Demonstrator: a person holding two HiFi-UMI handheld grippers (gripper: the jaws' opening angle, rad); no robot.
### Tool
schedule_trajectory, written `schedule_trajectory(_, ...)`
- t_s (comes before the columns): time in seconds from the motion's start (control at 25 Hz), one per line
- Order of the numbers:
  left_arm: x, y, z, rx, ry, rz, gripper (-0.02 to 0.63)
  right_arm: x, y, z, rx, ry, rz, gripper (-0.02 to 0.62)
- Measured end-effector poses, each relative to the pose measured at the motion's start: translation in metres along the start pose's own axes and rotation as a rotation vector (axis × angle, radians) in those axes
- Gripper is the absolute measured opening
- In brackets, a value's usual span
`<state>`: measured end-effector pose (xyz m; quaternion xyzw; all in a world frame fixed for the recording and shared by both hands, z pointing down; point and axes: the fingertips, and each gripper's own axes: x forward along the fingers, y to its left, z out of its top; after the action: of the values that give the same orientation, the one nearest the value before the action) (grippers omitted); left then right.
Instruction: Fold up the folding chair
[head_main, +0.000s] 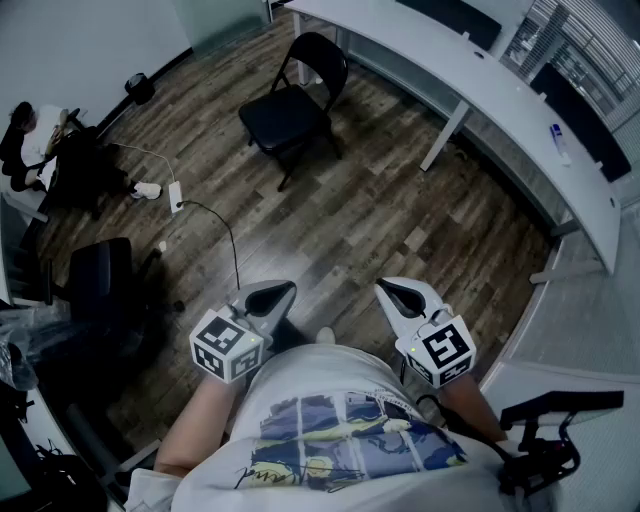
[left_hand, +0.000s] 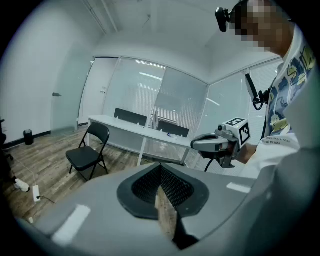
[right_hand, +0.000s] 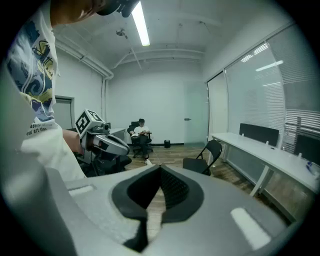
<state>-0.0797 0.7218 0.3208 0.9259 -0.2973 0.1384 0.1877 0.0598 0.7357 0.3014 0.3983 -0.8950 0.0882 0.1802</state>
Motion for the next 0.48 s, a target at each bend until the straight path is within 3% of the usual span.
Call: schedule_trajectory(0.48,0.0063,0.0005,0.0014,0.006,0.009,-0.012,0.002,-0.0042,-0.0030,-0.0050,0.020,-0.004,-0.004,0.003)
